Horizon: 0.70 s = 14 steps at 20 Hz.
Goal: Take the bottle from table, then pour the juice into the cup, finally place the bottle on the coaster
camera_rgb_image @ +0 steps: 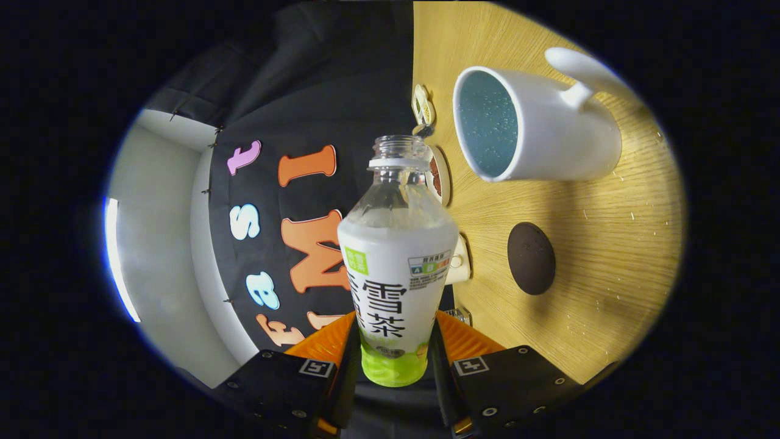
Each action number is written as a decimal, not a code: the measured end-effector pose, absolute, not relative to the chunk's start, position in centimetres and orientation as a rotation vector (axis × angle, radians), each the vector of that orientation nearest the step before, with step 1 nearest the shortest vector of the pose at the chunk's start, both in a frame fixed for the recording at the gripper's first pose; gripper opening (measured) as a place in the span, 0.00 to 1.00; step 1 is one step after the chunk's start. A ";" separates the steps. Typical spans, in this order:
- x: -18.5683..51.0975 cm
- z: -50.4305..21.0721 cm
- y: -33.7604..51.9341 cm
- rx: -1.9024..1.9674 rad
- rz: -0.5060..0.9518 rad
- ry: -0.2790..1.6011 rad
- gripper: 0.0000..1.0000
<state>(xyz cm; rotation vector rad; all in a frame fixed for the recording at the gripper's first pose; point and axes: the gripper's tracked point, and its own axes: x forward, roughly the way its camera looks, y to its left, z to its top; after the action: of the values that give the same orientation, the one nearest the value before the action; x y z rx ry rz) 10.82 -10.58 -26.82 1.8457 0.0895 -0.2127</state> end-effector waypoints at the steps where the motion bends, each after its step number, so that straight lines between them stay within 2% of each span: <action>1: 10.8 -26.9 -10.7 1.851 -0.217 0.090 0.57; 14: 10.5 -27.4 -11.4 1.895 -0.226 0.078 0.57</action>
<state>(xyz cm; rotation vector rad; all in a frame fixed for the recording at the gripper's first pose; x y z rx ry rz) 10.54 -11.44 -27.40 1.8955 0.0785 -0.2255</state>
